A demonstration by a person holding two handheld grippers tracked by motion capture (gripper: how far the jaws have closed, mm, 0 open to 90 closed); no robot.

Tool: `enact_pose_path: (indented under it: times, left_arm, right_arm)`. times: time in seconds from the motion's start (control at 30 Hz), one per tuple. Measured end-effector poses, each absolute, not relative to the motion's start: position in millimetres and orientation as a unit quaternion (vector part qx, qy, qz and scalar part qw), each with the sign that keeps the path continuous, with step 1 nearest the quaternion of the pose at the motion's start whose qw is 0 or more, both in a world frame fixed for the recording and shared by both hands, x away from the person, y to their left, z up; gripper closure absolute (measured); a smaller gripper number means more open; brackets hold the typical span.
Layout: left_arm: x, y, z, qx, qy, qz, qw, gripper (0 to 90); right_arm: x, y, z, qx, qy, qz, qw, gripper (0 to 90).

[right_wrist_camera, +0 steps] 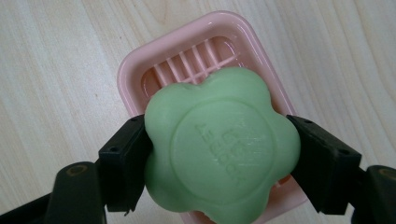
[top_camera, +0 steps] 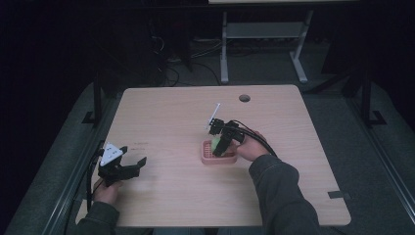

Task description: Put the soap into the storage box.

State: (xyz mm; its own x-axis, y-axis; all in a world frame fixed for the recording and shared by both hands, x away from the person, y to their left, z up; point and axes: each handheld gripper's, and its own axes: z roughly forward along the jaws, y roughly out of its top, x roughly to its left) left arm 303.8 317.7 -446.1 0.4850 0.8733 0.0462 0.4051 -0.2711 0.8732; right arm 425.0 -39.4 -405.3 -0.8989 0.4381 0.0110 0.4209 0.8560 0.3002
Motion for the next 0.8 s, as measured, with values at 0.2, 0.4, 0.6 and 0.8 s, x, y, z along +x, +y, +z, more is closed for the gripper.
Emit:
enact_pose_path:
  times: [0.2,0.4,0.6,0.8]
  left_arm:
    - [303.6,317.8,-446.0,0.748,0.427,0.274,0.427,14.0]
    - [303.8,317.9,-446.0,0.748,0.428,0.274,0.426,14.0]
    - [303.8,318.1,-446.0,0.749,0.428,0.274,0.425,14.0]
    - [303.7,318.3,-445.8,0.748,0.429,0.275,0.426,14.0]
  right_arm:
    - [425.4,-36.6,-407.2,0.221,0.963,0.148,0.029,25.9]
    - [426.1,-36.6,-408.5,0.224,0.963,0.147,0.028,25.9]
    - [426.7,-34.6,-410.3,0.224,0.963,0.148,0.029,25.9]
    - [427.3,-35.3,-410.4,0.225,0.963,0.145,0.029,25.8]
